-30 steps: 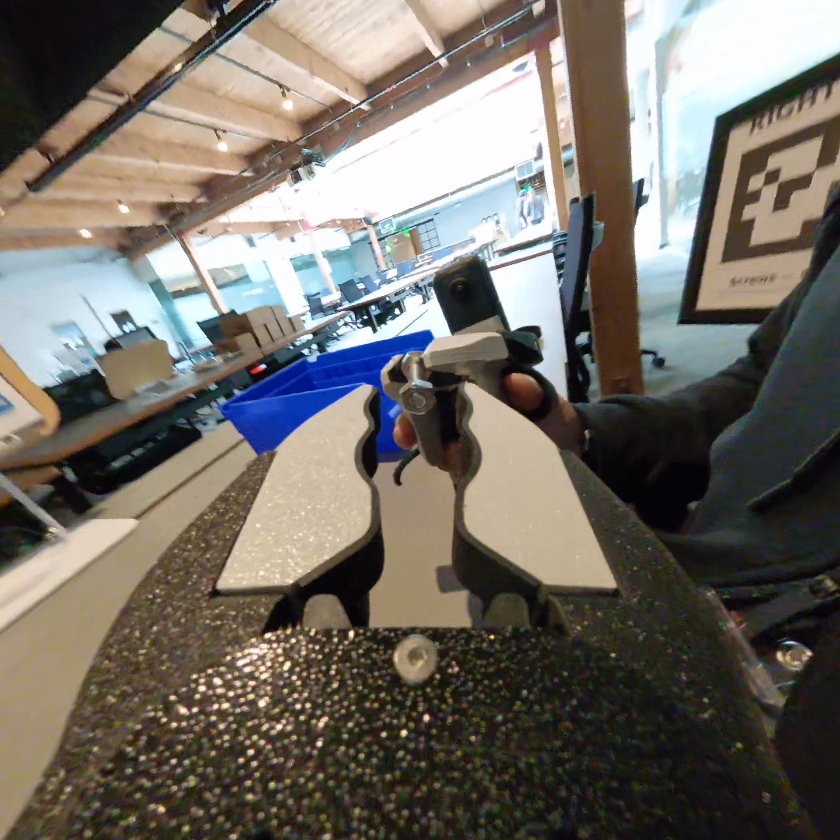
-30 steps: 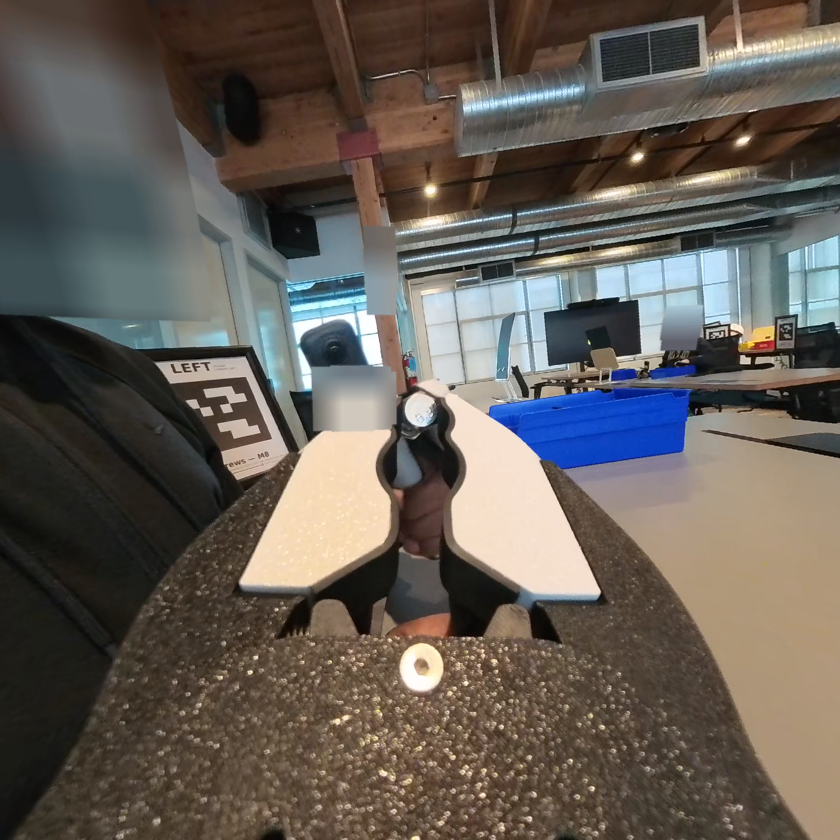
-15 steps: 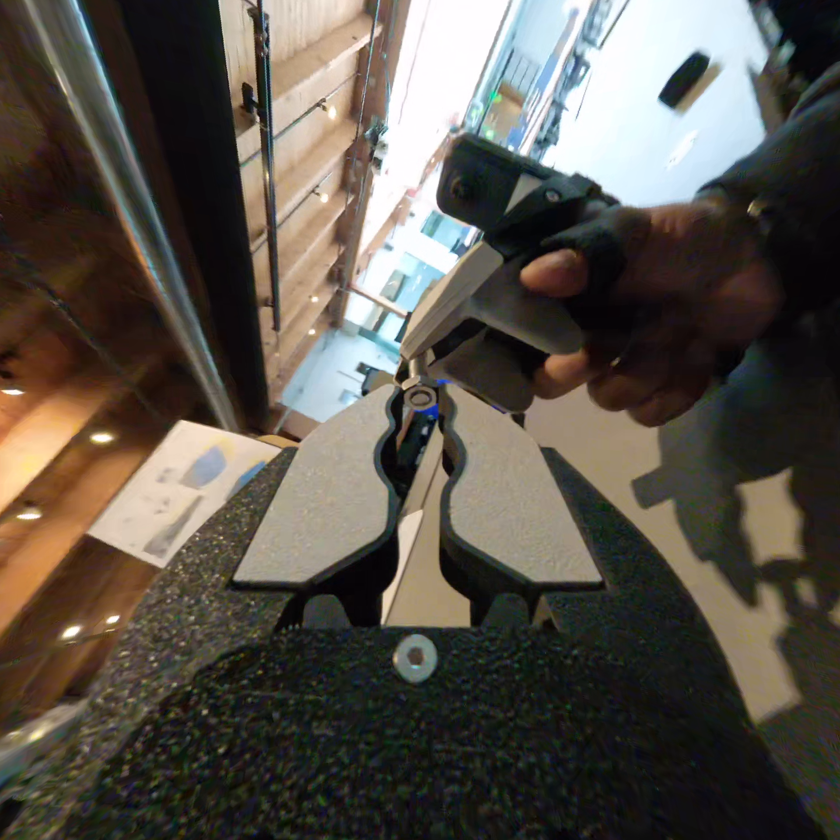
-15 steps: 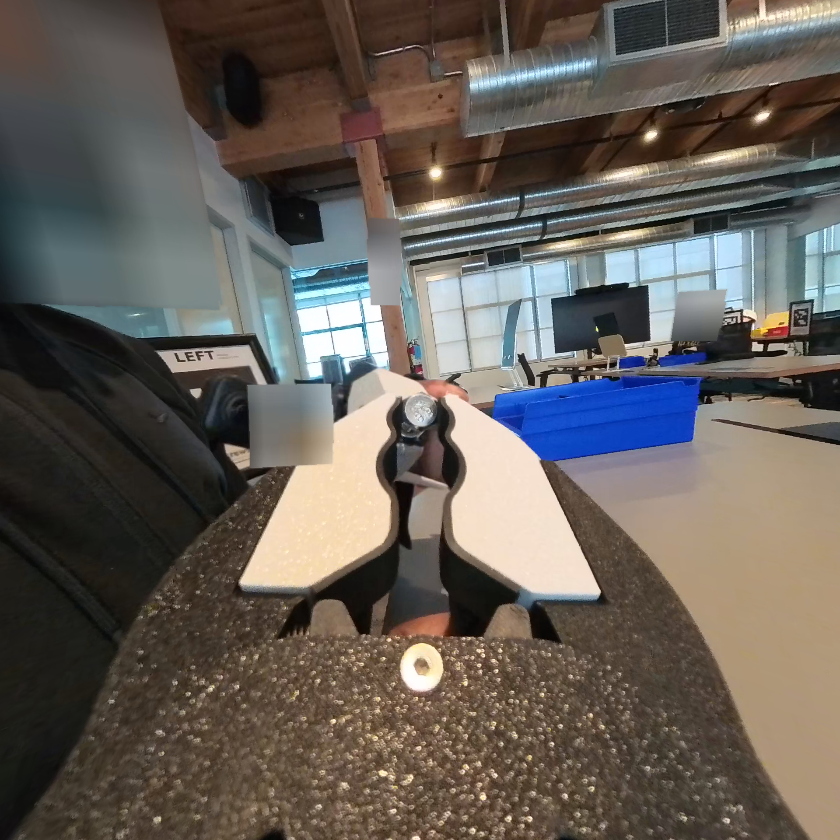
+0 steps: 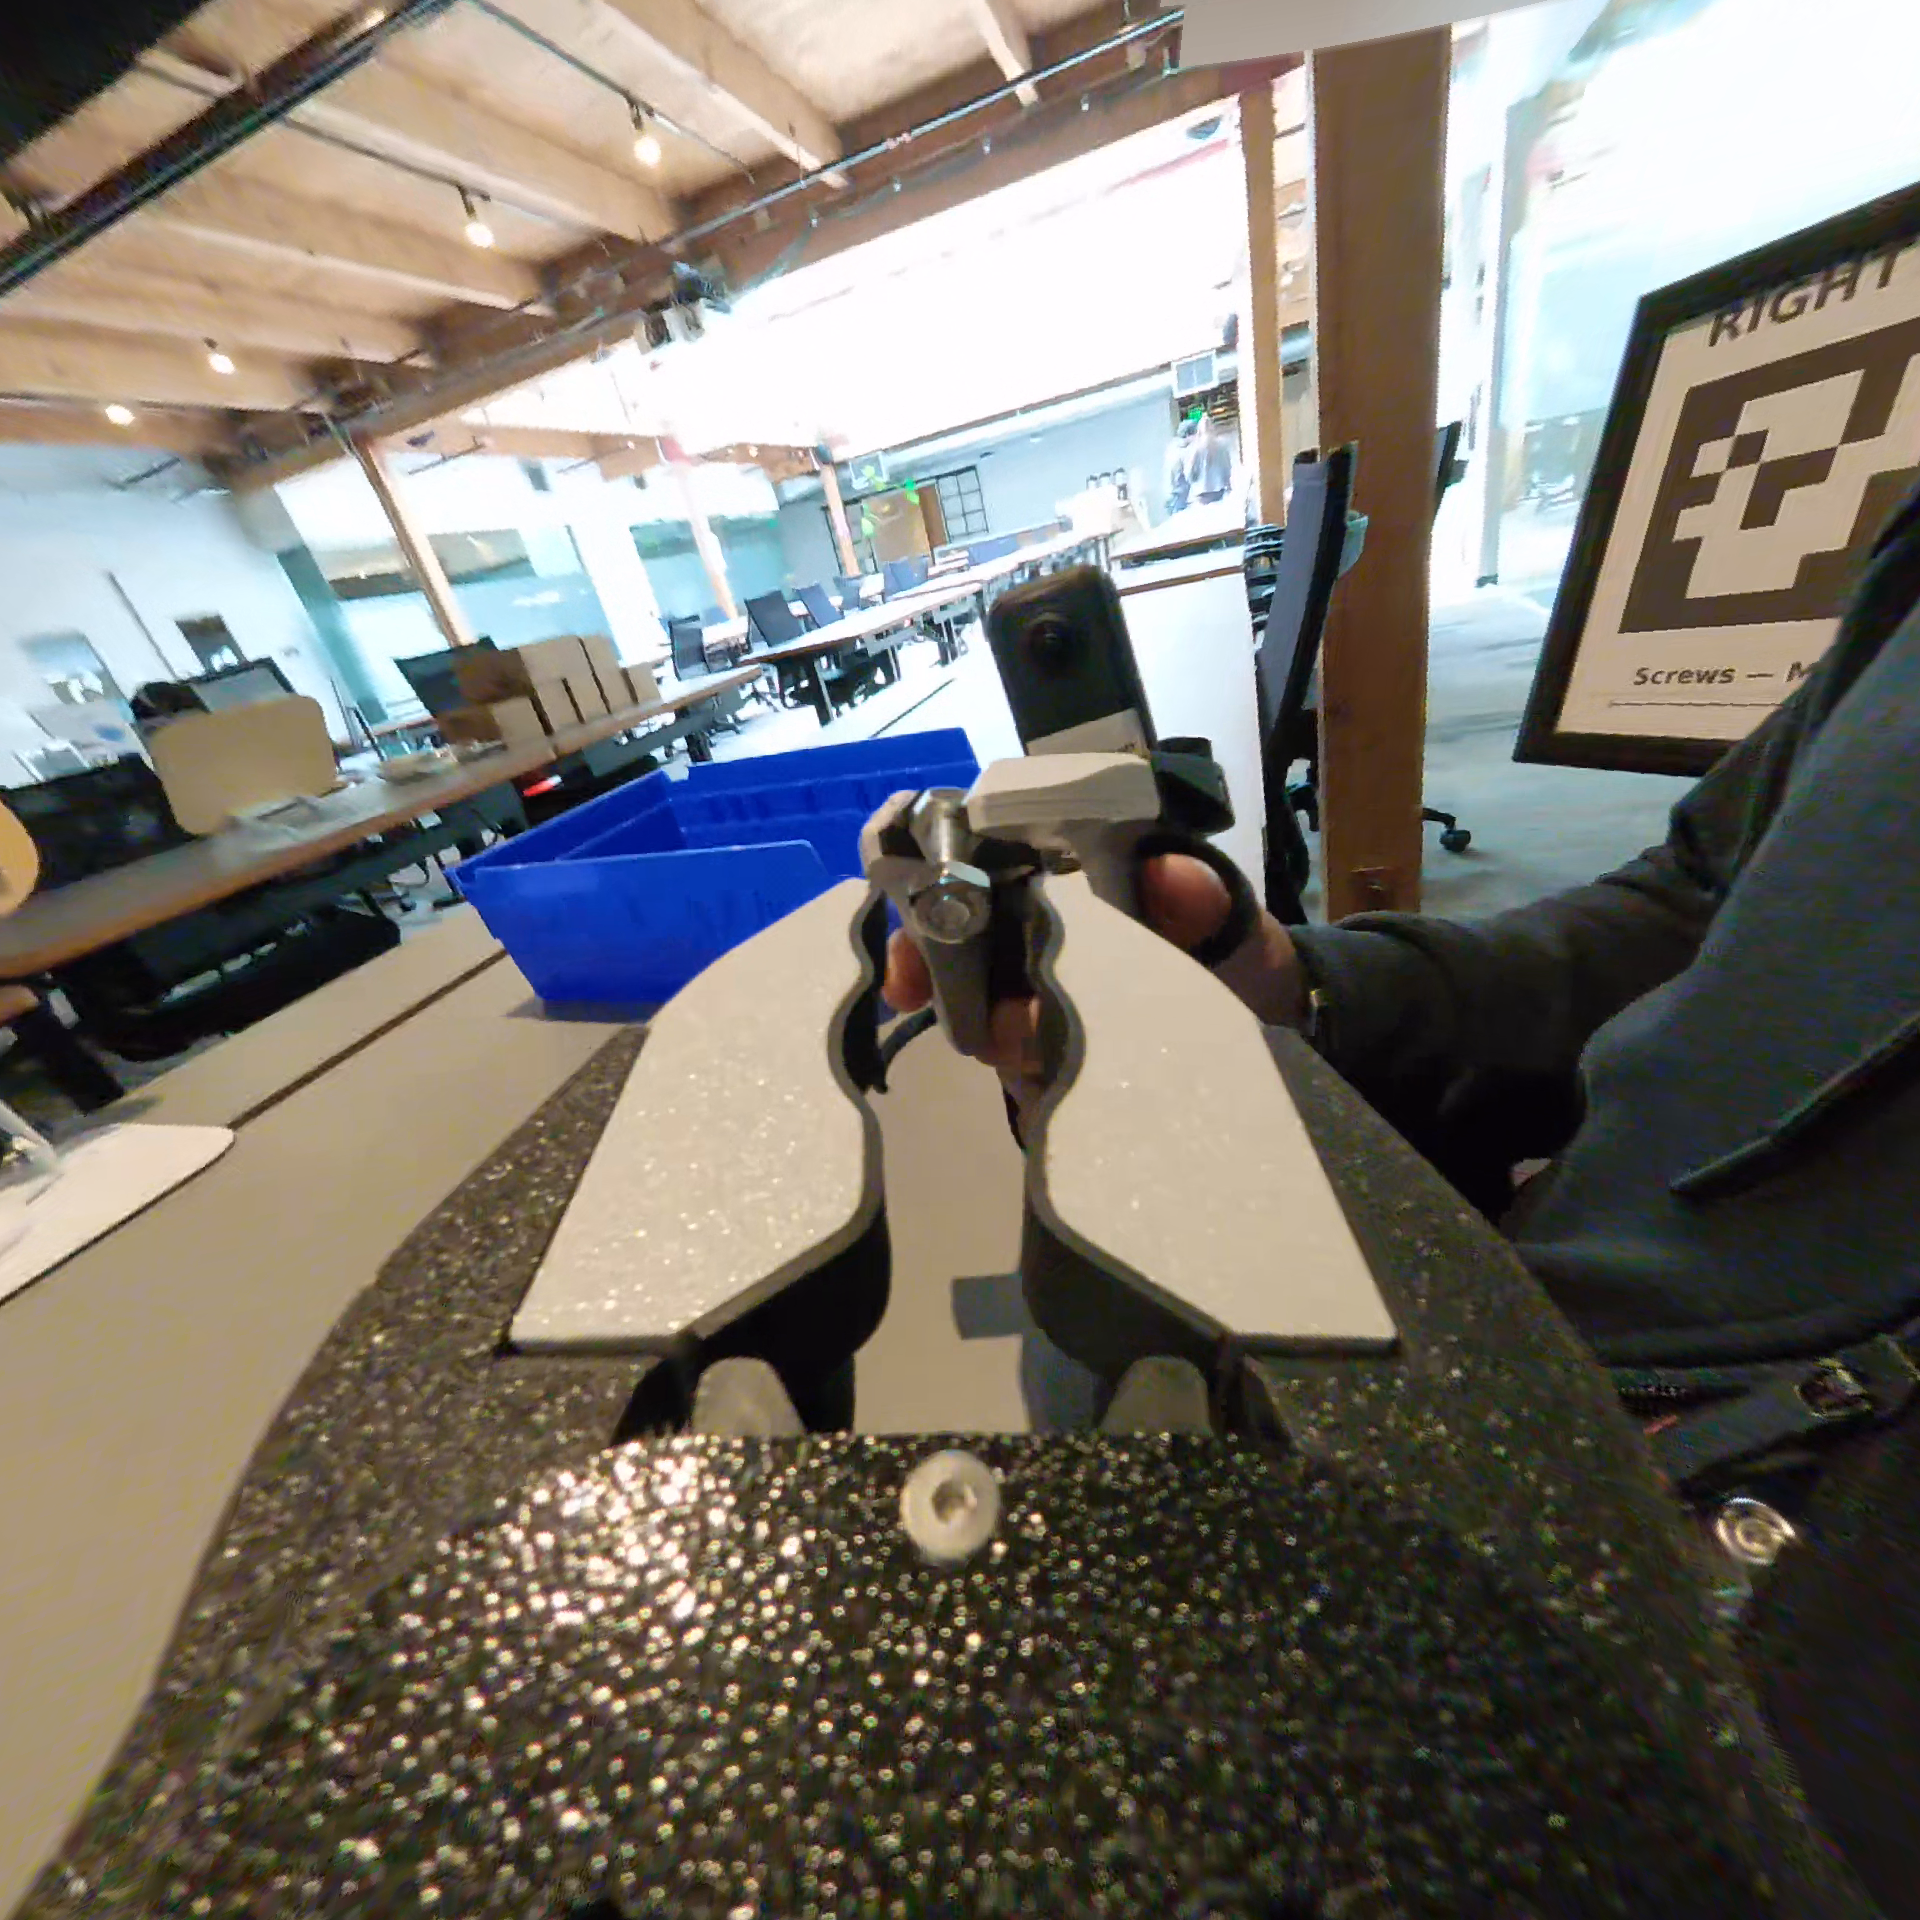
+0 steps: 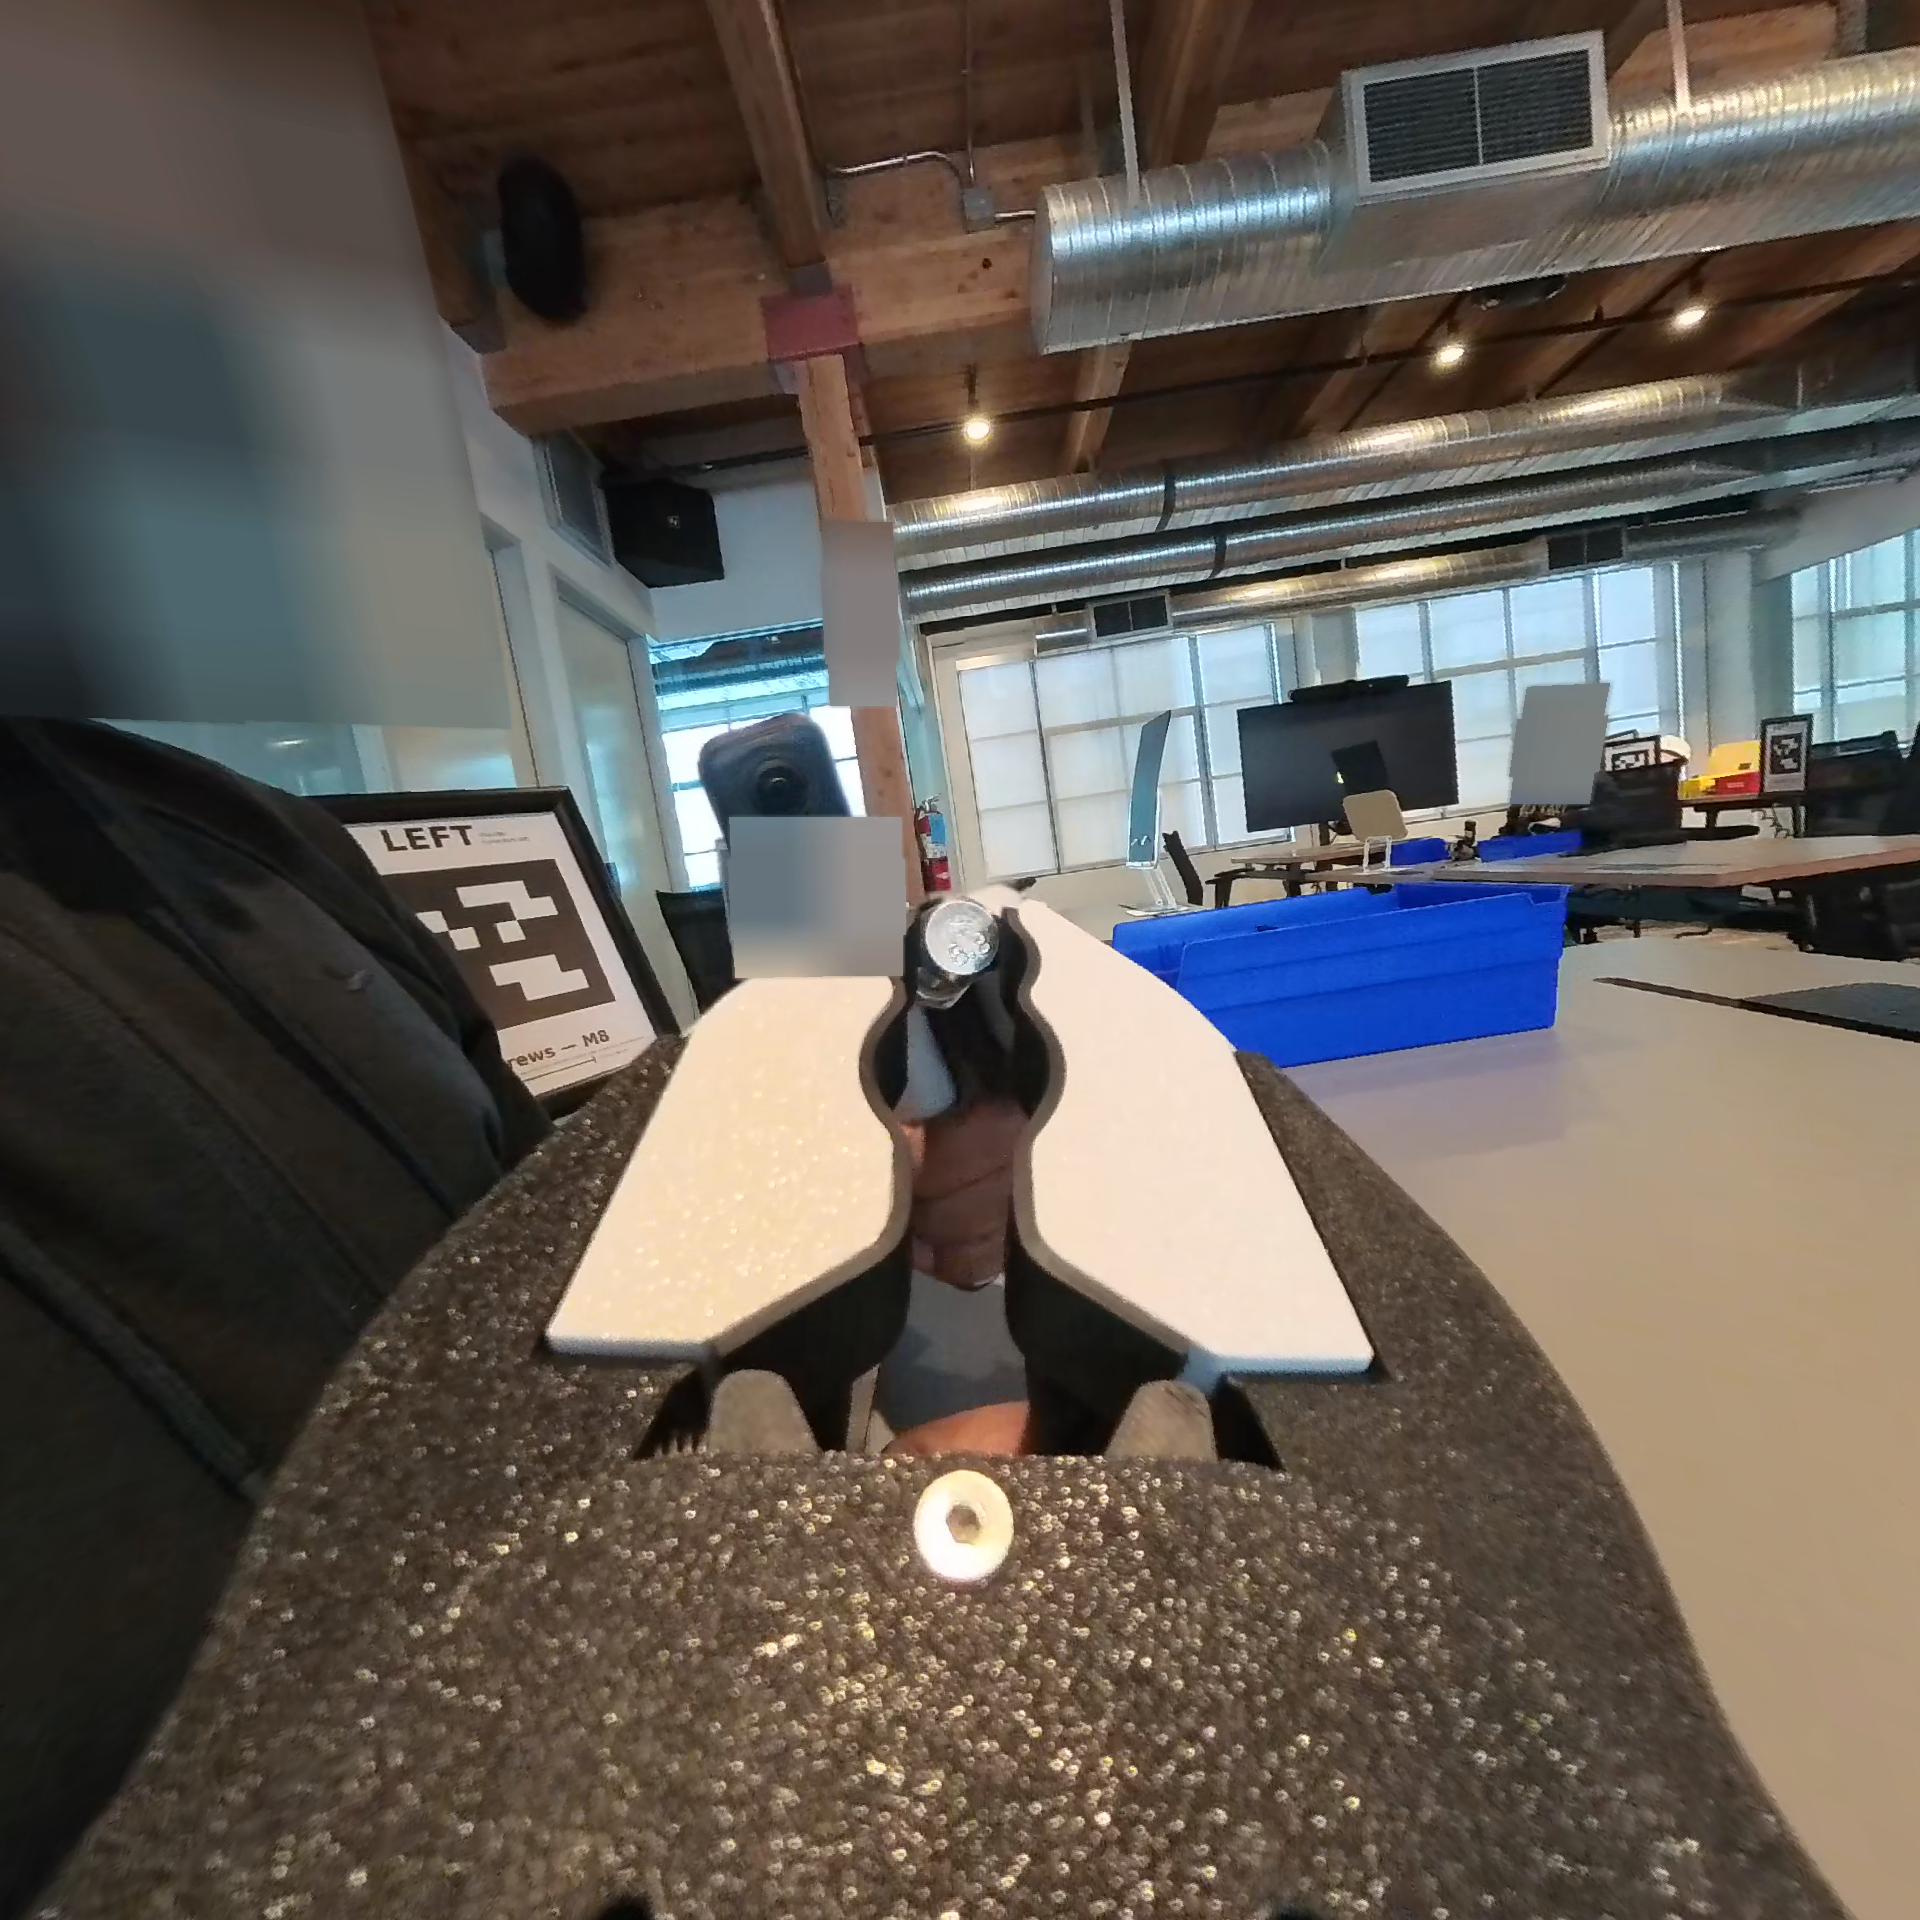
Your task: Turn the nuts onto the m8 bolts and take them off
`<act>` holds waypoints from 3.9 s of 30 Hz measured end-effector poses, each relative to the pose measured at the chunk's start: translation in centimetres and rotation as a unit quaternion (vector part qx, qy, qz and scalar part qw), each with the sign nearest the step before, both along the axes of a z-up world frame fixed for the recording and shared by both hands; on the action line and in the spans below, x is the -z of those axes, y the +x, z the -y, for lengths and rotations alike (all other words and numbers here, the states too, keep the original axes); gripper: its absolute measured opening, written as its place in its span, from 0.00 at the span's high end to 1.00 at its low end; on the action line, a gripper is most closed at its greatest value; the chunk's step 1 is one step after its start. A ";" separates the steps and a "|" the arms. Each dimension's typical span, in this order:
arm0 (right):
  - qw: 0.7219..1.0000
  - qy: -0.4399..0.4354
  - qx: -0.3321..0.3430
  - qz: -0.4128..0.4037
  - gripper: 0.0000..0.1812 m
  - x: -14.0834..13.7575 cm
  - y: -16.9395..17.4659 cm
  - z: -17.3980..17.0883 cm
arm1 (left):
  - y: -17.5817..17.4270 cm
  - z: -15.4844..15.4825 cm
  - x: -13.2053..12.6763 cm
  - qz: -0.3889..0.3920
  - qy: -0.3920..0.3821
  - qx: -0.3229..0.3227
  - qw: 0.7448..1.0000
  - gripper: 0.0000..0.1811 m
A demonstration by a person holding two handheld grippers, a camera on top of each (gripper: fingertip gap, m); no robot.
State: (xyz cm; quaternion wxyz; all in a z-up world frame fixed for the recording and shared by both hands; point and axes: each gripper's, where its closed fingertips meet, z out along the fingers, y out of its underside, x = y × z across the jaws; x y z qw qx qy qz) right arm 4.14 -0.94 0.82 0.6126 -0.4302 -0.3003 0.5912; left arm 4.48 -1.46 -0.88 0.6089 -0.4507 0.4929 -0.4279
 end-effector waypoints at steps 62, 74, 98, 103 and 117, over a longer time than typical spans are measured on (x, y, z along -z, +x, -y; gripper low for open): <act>1.000 0.004 0.002 0.004 0.92 0.0 -0.3 -0.1 | -0.3 -0.4 -0.1 -0.054 0.422 -0.223 0.877 0.93; 1.000 0.001 0.006 -0.011 0.92 -0.3 0.2 -0.2 | -1.0 -0.3 -1.5 0.109 -0.033 0.000 0.994 0.84; 1.000 0.001 0.010 -0.014 0.92 -0.3 0.3 -0.3 | -0.6 -0.1 -1.1 0.082 0.103 -0.065 0.989 0.83; 1.000 0.001 0.009 -0.013 0.92 -0.3 0.2 -0.3 | -0.7 -0.5 -1.0 0.116 -0.045 0.006 0.992 0.84; 1.000 0.001 0.009 -0.008 0.92 -0.2 0.1 -0.3 | -0.1 -0.8 0.1 -0.028 0.348 -0.204 0.915 0.91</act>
